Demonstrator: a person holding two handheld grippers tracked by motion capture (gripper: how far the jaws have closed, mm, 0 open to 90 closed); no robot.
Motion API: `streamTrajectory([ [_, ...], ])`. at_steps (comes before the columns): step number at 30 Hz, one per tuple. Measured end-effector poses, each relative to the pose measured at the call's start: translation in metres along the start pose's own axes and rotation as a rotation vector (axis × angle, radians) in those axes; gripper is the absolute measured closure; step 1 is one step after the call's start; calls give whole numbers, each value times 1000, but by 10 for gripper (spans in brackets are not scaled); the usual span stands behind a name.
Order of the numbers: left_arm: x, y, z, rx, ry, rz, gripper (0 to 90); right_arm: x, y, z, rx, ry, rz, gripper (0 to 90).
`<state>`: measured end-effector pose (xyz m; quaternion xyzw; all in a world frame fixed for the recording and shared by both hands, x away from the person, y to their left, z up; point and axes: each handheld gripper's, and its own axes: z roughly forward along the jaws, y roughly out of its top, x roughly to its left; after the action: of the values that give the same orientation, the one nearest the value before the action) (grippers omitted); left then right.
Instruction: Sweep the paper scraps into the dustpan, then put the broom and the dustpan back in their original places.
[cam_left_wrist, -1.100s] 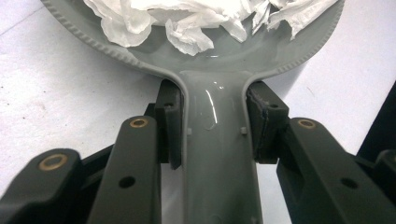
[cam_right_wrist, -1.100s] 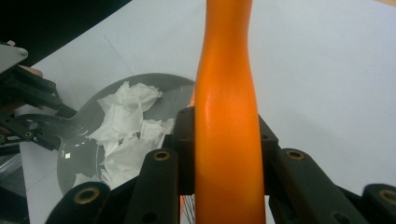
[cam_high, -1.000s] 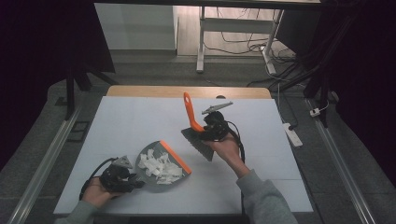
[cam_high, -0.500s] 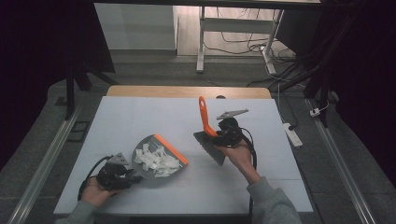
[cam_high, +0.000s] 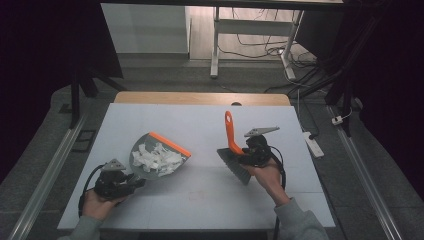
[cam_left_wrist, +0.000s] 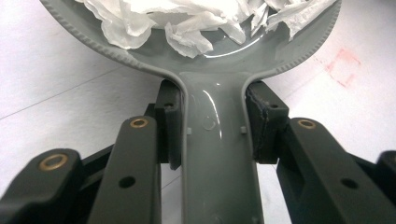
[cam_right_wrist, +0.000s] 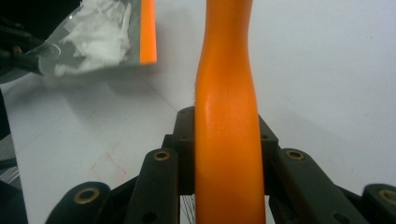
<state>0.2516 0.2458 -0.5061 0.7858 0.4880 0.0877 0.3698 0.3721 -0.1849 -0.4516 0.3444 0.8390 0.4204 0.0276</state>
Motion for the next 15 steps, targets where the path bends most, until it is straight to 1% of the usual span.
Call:
streamTrajectory([
  [1,0,0,0,-3,10,-6,620,0,-2,-2,0,1,-1,705],
  [4,2,0,-2,-12,23,-27,620,-1,-8,-6,1,-1,1,705],
  [8,1,0,-4,-26,41,-45,620,-2,-13,-9,2,2,5,704],
  [10,1,0,-4,-33,48,-54,620,-3,-16,-11,3,5,5,705],
  [15,1,0,-4,-34,56,-68,620,-4,-22,-15,3,8,6,705],
])
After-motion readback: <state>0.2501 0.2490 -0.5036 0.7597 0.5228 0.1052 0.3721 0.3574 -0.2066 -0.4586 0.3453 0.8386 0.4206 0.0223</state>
